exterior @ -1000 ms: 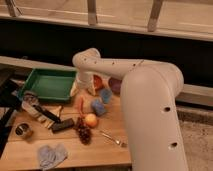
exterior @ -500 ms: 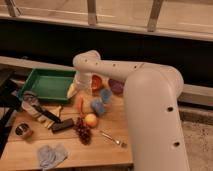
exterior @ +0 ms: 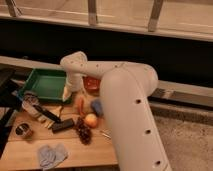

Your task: Place pepper in tray

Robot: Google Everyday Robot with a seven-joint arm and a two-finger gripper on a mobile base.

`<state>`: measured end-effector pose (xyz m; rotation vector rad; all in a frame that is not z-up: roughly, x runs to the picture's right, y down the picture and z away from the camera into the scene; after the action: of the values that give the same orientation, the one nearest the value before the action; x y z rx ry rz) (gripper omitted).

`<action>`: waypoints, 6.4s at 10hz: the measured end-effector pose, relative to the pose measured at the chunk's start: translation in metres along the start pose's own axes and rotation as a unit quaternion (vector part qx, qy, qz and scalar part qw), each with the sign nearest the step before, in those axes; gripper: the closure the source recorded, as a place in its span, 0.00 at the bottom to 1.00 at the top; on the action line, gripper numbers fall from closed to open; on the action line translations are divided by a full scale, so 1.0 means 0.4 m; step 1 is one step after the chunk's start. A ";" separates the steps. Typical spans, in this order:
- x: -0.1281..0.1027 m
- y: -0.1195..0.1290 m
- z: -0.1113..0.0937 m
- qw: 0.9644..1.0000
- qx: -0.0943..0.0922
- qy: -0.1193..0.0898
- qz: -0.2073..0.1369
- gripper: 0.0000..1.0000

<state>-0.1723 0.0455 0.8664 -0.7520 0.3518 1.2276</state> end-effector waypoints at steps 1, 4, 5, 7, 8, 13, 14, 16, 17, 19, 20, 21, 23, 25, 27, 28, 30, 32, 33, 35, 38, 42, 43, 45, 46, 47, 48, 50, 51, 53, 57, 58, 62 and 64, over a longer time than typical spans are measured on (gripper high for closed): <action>-0.004 0.003 0.015 1.000 0.002 0.008 -0.009 0.22; 0.003 0.006 0.056 0.999 -0.003 0.023 -0.030 0.22; 0.002 -0.002 0.055 0.999 -0.003 0.022 -0.028 0.22; 0.001 0.008 0.057 0.999 -0.005 0.022 -0.031 0.22; 0.001 0.007 0.057 0.999 -0.004 0.022 -0.030 0.22; 0.031 -0.031 0.118 0.999 0.005 0.033 -0.002 0.22; 0.032 -0.034 0.131 0.999 0.004 0.037 0.003 0.22; 0.032 -0.022 0.162 0.999 0.000 0.049 0.004 0.22; 0.034 -0.019 0.176 0.999 -0.011 0.052 0.002 0.23; 0.036 -0.036 0.189 0.998 -0.037 0.051 0.006 0.37; 0.038 -0.030 0.193 0.998 -0.041 0.051 0.005 0.50; 0.037 -0.026 0.192 0.998 -0.041 0.051 0.003 0.56; 0.036 -0.039 0.182 0.998 -0.039 0.051 0.006 0.78; 0.037 -0.026 0.184 0.998 -0.042 0.051 0.003 0.96; 0.035 -0.047 0.164 0.999 -0.039 0.032 0.010 1.00; 0.029 -0.048 0.143 0.999 -0.036 0.022 0.014 1.00; 0.008 -0.051 0.064 0.999 -0.021 -0.006 0.026 1.00; -0.008 -0.081 0.022 0.999 -0.006 -0.024 0.047 1.00; -0.016 -0.101 0.001 0.997 -0.003 -0.038 0.063 1.00; -0.042 -0.133 -0.043 0.993 -0.004 -0.076 0.085 1.00; -0.127 -0.103 -0.079 0.987 -0.015 -0.133 0.088 1.00; -0.277 0.017 -0.124 0.980 -0.038 -0.188 0.056 1.00; -0.286 0.023 -0.130 0.979 -0.040 -0.192 0.054 1.00; -0.286 0.013 -0.127 0.979 -0.038 -0.192 0.055 1.00; -0.285 0.014 -0.126 0.979 -0.038 -0.192 0.055 1.00; -0.286 0.020 -0.126 0.979 -0.038 -0.192 0.054 1.00; -0.285 0.018 -0.125 0.979 -0.038 -0.191 0.054 1.00; -0.290 0.020 -0.129 0.978 -0.042 -0.198 0.053 1.00; -0.303 0.029 -0.144 0.976 -0.046 -0.208 0.047 1.00; -0.345 0.078 -0.167 0.971 -0.069 -0.229 0.030 1.00; -0.414 0.196 -0.164 0.960 -0.158 -0.232 -0.007 0.81; -0.418 0.215 -0.155 0.959 -0.169 -0.226 -0.013 0.73; -0.430 0.258 -0.106 0.958 -0.198 -0.205 -0.022 0.33; -0.429 0.255 -0.096 0.958 -0.205 -0.201 -0.019 0.20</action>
<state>-0.3176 -0.0894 0.9120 -0.8299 -0.2608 1.3991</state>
